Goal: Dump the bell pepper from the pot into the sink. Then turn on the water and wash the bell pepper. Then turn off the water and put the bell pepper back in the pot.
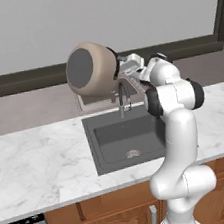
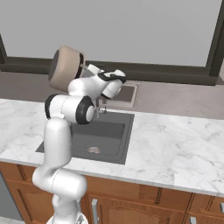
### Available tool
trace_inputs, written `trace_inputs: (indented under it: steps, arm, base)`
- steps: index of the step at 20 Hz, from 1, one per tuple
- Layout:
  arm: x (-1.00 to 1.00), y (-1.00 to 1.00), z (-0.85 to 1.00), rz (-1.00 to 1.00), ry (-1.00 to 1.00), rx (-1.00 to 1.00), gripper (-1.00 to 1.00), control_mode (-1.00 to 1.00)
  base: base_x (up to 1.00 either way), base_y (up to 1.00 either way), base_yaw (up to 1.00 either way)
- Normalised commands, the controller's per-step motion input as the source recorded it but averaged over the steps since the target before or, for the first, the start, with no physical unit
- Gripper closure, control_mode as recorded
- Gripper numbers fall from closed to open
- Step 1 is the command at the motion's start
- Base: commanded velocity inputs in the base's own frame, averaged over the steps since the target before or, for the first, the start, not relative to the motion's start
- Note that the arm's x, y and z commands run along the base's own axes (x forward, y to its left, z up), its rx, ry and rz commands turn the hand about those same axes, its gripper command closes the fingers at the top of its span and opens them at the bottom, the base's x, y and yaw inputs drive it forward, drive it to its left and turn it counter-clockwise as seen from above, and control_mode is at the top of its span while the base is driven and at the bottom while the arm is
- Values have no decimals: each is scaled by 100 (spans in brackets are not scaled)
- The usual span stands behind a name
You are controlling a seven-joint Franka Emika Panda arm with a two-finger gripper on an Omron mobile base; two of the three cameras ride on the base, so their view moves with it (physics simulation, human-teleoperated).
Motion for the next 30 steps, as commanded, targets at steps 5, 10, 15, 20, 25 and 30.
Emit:
trace_inputs:
  steps: [5,10,15,20,25,30]
  arm:
    - [0,-26,10,0,11,8,100,-100]
    - [-9,-27,24,0,10,7,100,-100]
    - [-22,-27,21,0,9,6,100,-100]
    - [-25,-19,28,0,6,2,100,-100]
    - [-96,3,79,0,-14,0,100,-100]
    - [-100,21,78,0,-27,-7,100,-100]
  base:
    - [0,0,0]
    - [0,0,0]
    - [0,0,0]
    - [0,0,0]
    - [0,0,0]
    - [0,0,0]
